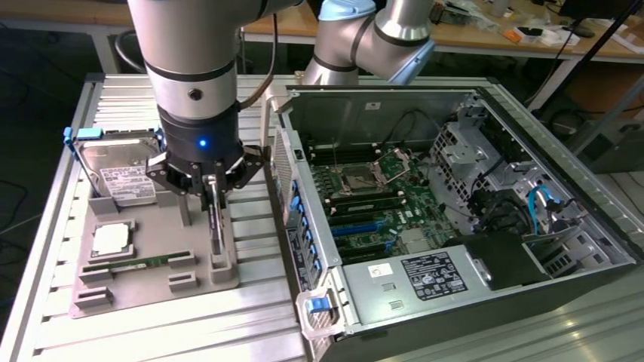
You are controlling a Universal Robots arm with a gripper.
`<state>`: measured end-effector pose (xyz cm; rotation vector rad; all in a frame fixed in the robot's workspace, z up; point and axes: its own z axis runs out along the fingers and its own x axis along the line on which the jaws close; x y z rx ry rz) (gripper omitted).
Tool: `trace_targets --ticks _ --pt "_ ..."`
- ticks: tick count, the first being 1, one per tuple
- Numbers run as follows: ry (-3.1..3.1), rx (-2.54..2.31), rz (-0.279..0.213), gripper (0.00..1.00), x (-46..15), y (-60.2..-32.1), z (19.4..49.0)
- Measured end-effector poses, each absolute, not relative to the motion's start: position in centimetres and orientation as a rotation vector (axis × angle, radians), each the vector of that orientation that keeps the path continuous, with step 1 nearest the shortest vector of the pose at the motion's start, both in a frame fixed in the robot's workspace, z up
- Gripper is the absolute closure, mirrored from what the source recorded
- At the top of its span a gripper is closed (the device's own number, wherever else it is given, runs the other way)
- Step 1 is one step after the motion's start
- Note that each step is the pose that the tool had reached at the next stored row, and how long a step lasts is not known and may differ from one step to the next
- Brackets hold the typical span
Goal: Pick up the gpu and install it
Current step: 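Pick up the gpu and move the gpu toward the slot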
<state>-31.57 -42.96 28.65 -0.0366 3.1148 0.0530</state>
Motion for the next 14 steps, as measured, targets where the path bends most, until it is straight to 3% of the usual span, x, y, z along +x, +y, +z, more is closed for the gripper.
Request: trace_targets --ticks 14 --pt "3.115 -0.037 0.053 0.73 -31.58 -42.96 29.64"
